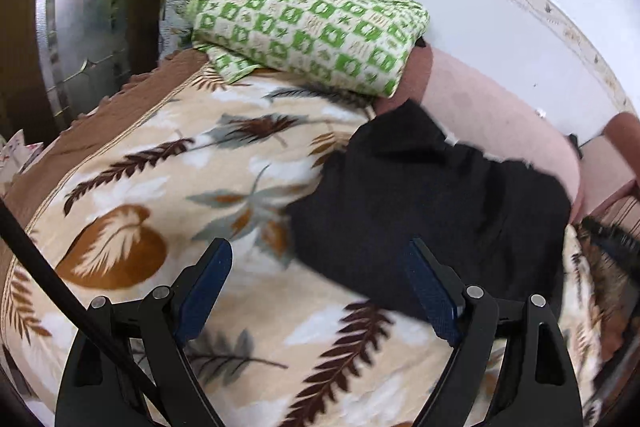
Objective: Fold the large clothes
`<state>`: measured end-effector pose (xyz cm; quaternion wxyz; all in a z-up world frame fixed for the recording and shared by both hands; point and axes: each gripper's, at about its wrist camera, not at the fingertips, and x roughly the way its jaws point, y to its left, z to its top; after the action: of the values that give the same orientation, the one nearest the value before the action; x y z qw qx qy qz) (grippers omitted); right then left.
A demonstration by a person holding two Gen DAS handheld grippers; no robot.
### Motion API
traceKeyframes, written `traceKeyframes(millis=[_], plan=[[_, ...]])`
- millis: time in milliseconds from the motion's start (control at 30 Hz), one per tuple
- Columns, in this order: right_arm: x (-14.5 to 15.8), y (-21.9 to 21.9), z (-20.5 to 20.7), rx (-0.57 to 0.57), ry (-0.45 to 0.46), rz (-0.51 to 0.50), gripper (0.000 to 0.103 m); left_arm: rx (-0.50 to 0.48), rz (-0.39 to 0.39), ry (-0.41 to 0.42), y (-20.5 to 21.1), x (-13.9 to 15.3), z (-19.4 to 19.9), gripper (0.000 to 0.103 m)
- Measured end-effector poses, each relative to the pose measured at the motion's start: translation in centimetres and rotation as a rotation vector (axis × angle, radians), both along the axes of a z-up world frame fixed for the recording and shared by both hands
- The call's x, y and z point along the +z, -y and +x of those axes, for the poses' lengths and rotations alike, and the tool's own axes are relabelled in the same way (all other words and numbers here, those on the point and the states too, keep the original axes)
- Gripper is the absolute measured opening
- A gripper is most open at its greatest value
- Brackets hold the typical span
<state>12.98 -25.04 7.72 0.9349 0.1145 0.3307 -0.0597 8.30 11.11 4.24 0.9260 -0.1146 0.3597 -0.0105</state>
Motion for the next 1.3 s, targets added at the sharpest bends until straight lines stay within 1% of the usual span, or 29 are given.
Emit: traceKeyframes(millis=[33,67,133,167,233,300,333,367,400,467,533,567,700,767,800,833,900,933,1000,1033,1100,1133,1167,1200,1300], plan=[[-0.2,-1.2,0.3,0.032,-0.008,0.002,0.044,0.005,0.027,0.005,0.1,-0.6,-0.2,0.087],[-0.6,-2.0,0.6,0.049,-0.011,0.005,0.039,0.006,0.051,0.01,0.2,-1.0,-0.1,0.087],[-1.9,-3.2,2.1,0.059,-0.03,-0.009,0.039,-0.008,0.088,0.0,0.4,-1.7,0.3,0.087],[-3.1,-3.8,3.7,0.046,-0.056,-0.038,0.039,-0.016,0.092,-0.006,0.3,-2.1,0.5,0.087],[-4.9,-3.9,5.9,0.011,-0.085,-0.059,0.038,-0.019,0.082,-0.006,-0.1,-2.8,0.5,0.087],[-7.0,-3.8,8.7,-0.047,-0.097,-0.08,0.038,-0.019,0.085,-0.027,-0.2,-3.6,0.9,0.087],[-7.6,-3.8,9.6,-0.059,-0.103,-0.086,0.041,-0.027,0.082,-0.038,-0.3,-3.9,1.0,0.087],[-8.9,-3.8,11.2,-0.075,-0.121,-0.105,0.047,-0.033,0.081,-0.047,-0.3,-4.1,1.2,0.087],[-10.3,-3.9,12.8,-0.086,-0.148,-0.135,0.051,-0.034,0.082,-0.054,-0.4,-4.3,1.4,0.087],[-12.0,-4.0,15.0,-0.097,-0.178,-0.174,0.062,-0.03,0.08,-0.066,-0.6,-4.6,1.7,0.087],[-13.4,-3.5,16.7,-0.134,-0.203,-0.178,0.067,-0.027,0.081,-0.081,-0.7,-4.8,2.0,0.087],[-13.6,-3.3,17.0,-0.145,-0.204,-0.183,0.068,-0.023,0.083,-0.088,-0.8,-4.9,2.2,0.087],[-13.5,-4.1,16.9,-0.166,-0.194,-0.264,0.068,-0.026,0.089,-0.092,-1.0,-4.9,2.3,0.087],[-12.6,-4.8,16.5,-0.177,-0.213,-0.31,0.068,-0.015,0.097,-0.088,-1.2,-4.8,2.2,0.087],[-11.5,-5.4,15.9,-0.186,-0.213,-0.341,0.068,-0.011,0.097,-0.088,-1.4,-4.8,2.2,0.087],[-10.1,-6.2,15.1,-0.181,-0.175,-0.349,0.067,-0.006,0.093,-0.089,-1.7,-4.7,2.3,0.087],[-7.3,-7.9,13.1,-0.152,-0.067,-0.346,0.065,0.006,0.079,-0.092,-2.1,-4.7,2.4,0.087],[-6.3,-8.9,12.5,-0.128,-0.036,-0.337,0.065,0.019,0.07,-0.091,-2.5,-4.7,2.5,0.087],[-4.9,-11.0,12.3,-0.057,-0.001,-0.31,0.063,0.036,0.066,-0.092,-3.0,-4.7,2.6,0.087],[-4.6,-12.2,12.7,-0.015,0.003,-0.291,0.057,0.042,0.065,-0.093,-3.2,-4.7,2.7,0.087],[-5.0,-14.8,14.1,0.083,-0.02,-0.244,0.053,0.044,0.059,-0.099,-3.4,-4.9,2.8,0.087],[-5.5,-15.4,14.7,0.103,-0.033,-0.238,0.047,0.044,0.057,-0.105,-3.4,-5.1,2.9,0.087],[-6.5,-16.6,16.3,0.123,-0.061,-0.247,0.043,0.042,0.056,-0.11,-3.4,-5.2,3.0,0.087],[-7.7,-17.6,17.9,0.134,-0.093,-0.257,0.043,0.04,0.055,-0.117,-3.4,-5.3,3.1,0.087],[-10.3,-18.5,21.9,0.144,-0.16,-0.26,0.043,0.033,0.056,-0.129,-3.3,-5.7,3.4,0.087]])
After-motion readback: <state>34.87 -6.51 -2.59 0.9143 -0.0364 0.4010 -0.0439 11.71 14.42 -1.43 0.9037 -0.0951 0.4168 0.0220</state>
